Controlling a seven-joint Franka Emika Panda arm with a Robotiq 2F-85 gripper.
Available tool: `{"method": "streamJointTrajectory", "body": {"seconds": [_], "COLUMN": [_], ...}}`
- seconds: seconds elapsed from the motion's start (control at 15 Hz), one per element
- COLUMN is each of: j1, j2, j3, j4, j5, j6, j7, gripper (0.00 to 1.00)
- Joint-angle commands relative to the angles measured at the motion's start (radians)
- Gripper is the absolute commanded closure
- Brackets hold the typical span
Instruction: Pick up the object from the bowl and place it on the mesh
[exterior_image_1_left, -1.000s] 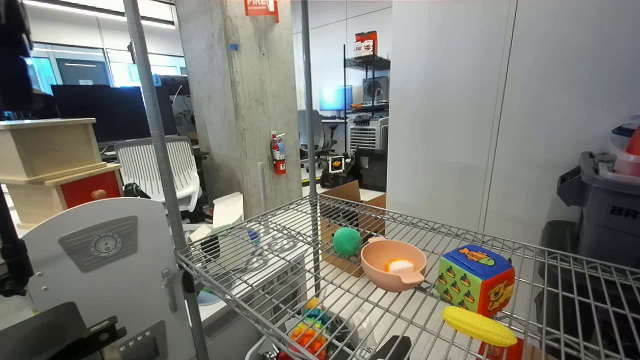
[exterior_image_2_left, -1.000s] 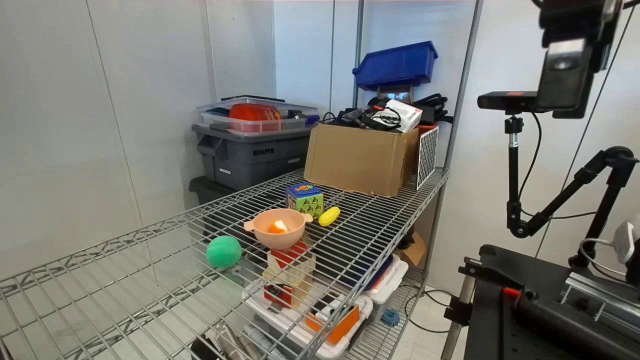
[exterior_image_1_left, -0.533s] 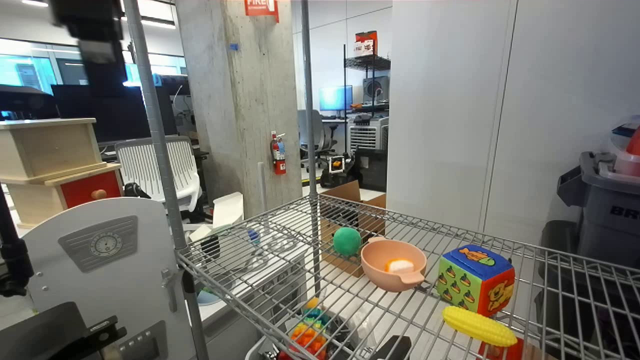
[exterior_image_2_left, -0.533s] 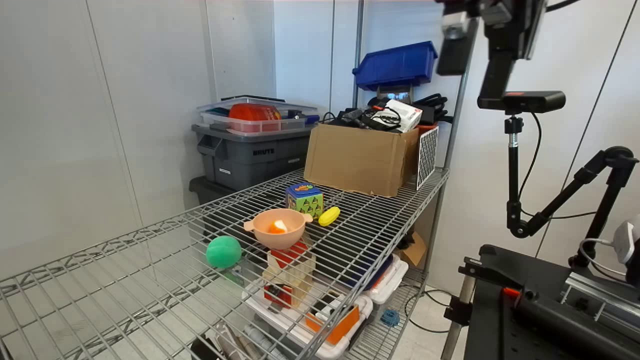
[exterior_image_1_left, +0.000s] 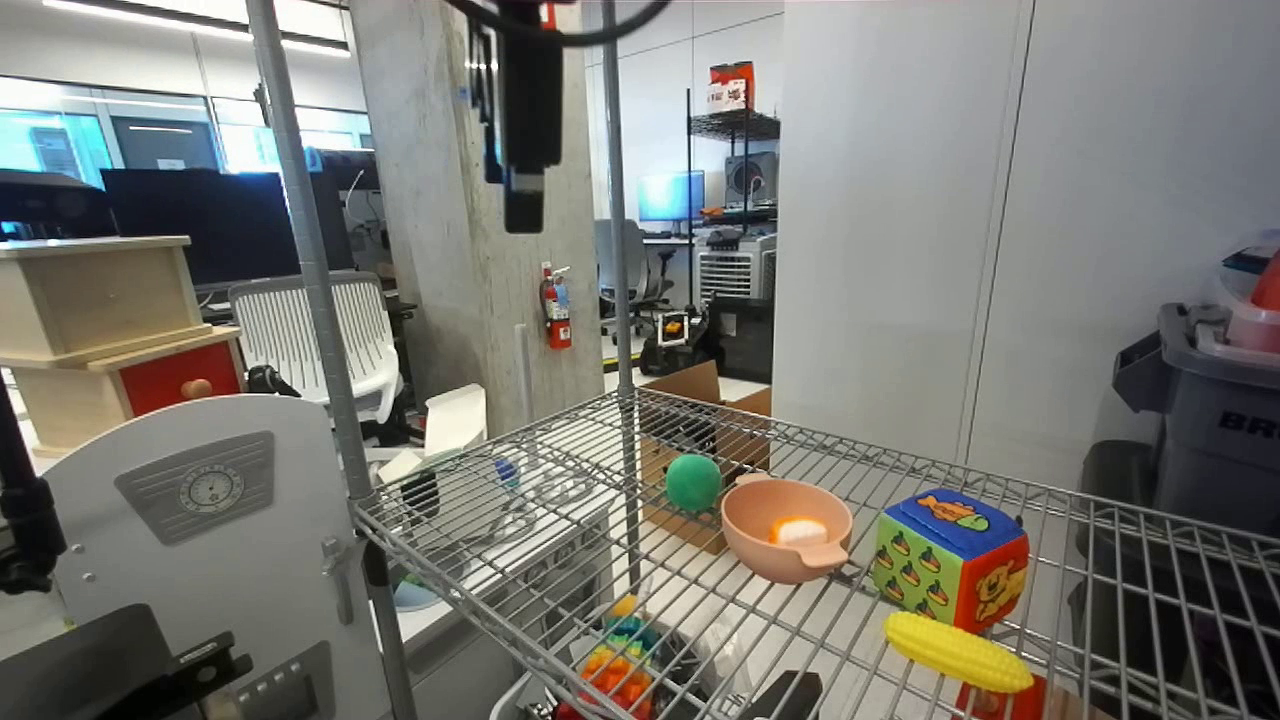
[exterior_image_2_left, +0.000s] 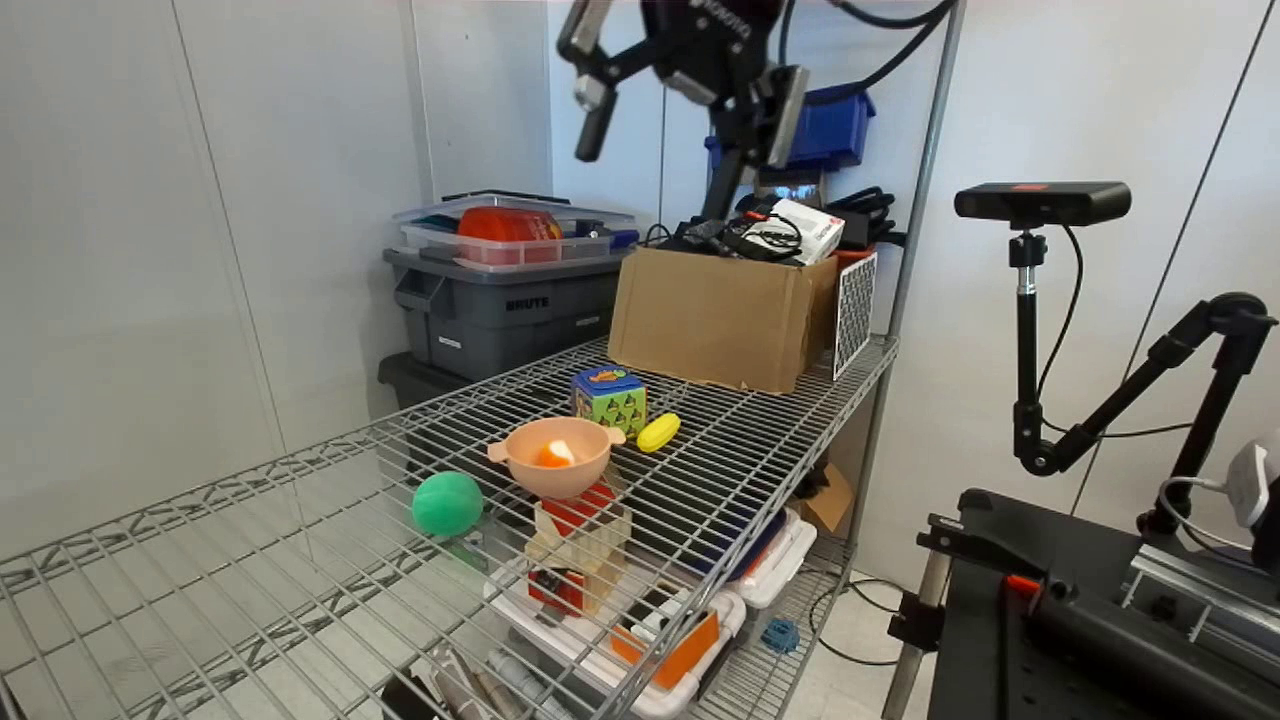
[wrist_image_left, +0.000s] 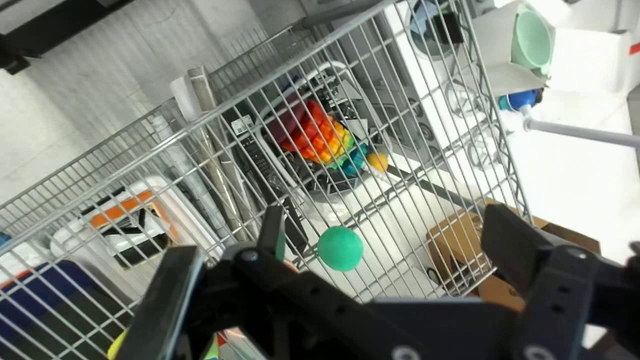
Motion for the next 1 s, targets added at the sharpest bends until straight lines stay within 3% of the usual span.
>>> {"method": "streamJointTrajectory", "body": {"seconds": [0.0,0.27,0.53,0.93], "j1": [-0.007,-0.034,-0.077,-0.052], "j2": [0.249,0.483,0.706,0.947], "j3": [0.008,-0.009,-0.045,-0.081], "j4": [0.237,0.461,0.696,0.870], "j5": [0.096,0.103,0.055,-0.025], "j6": [0.046,0.148,0.136,0.141], "j7": [0.074,0.183,0.301,0.443], "gripper": [0.00,0.00,0.00,0.00]}}
